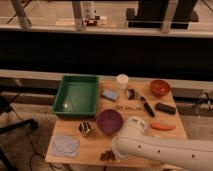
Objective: Place grapes in metal cup
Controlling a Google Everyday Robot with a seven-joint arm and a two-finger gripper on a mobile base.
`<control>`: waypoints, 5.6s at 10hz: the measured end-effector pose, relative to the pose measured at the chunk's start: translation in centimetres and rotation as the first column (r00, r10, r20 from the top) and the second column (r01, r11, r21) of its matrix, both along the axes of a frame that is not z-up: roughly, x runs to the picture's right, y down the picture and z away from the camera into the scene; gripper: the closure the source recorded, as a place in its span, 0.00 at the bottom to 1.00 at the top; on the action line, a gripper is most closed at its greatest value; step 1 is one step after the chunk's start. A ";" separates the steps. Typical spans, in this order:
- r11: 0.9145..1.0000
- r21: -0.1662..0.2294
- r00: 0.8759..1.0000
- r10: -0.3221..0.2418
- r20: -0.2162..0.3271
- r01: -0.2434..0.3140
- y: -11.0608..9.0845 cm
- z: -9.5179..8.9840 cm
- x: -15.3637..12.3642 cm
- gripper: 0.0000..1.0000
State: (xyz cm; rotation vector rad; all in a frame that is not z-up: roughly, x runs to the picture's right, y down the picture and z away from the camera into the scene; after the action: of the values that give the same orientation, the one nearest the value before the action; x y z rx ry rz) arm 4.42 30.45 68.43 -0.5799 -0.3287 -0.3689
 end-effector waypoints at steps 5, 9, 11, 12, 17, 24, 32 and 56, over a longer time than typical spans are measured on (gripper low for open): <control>1.000 0.002 0.993 -0.002 0.116 0.002 0.7 -1.2 -2.8 1.00; 0.998 0.037 0.988 -0.062 0.142 0.057 0.8 -1.4 -5.0 1.00; 0.993 0.064 0.981 -0.112 0.155 0.103 0.4 -1.0 -7.3 1.00; 0.989 0.076 0.977 -0.138 0.161 0.127 0.1 -0.6 -8.5 1.00; 0.970 0.124 0.959 -0.227 0.168 0.208 -1.6 0.8 -11.9 1.00; 0.949 0.188 0.945 -0.285 0.162 0.254 -4.8 0.5 -13.9 1.00; 0.952 0.200 0.944 -0.271 0.190 0.233 -6.8 0.9 -14.6 1.00; 0.948 -0.249 0.809 0.302 0.504 -0.199 -11.8 0.8 -19.2 1.00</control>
State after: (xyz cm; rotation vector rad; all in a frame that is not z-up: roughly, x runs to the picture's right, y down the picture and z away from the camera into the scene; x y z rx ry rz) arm -14.82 18.61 69.25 -0.5982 -0.9860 -0.2366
